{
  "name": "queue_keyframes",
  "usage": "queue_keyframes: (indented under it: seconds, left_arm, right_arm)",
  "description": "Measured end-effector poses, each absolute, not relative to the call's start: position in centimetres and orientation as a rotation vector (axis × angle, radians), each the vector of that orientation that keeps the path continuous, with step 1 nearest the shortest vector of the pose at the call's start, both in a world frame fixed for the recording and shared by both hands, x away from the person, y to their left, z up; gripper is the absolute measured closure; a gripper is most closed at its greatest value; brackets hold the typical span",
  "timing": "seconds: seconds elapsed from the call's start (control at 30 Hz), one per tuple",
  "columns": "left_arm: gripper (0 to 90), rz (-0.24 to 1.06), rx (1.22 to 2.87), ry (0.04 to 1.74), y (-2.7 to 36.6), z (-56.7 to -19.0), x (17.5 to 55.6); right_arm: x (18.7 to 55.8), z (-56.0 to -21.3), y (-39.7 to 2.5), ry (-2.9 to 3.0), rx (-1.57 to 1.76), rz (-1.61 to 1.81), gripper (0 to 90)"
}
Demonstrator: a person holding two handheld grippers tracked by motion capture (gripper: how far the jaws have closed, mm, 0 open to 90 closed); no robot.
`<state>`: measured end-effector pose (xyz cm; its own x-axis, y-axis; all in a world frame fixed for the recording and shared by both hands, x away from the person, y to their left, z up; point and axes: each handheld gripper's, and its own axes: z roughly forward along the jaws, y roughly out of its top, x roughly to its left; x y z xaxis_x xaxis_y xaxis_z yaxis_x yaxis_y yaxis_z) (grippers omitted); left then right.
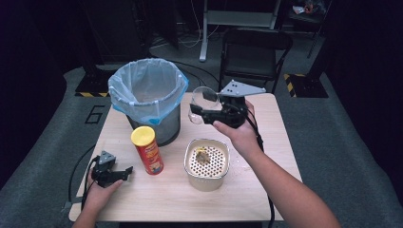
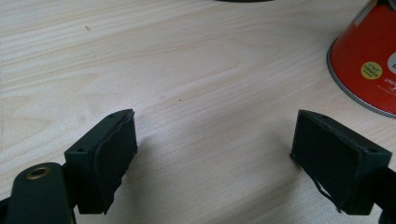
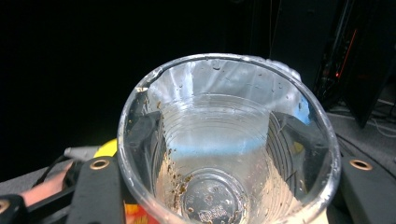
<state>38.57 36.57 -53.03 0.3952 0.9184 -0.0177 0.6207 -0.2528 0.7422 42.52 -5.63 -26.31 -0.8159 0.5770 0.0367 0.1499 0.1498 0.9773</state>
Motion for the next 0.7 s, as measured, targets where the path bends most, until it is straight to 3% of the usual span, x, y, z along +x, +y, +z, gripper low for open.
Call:
queue_keyframes:
  seconds: [0.33, 0.7]
  left_arm:
    - [13.3, 0.562, 1.983, 1.311, 36.6, -53.0, 38.6]
    - [12.7, 0.557, 1.993, 1.292, 36.5, -53.0, 38.6]
  right_arm:
    - [46.2, -23.1, -1.1, 2.052, 0.688, 1.707, 36.4]
    - [49.1, -21.8, 3.4, 2.050, 0.665, 1.665, 35.9]
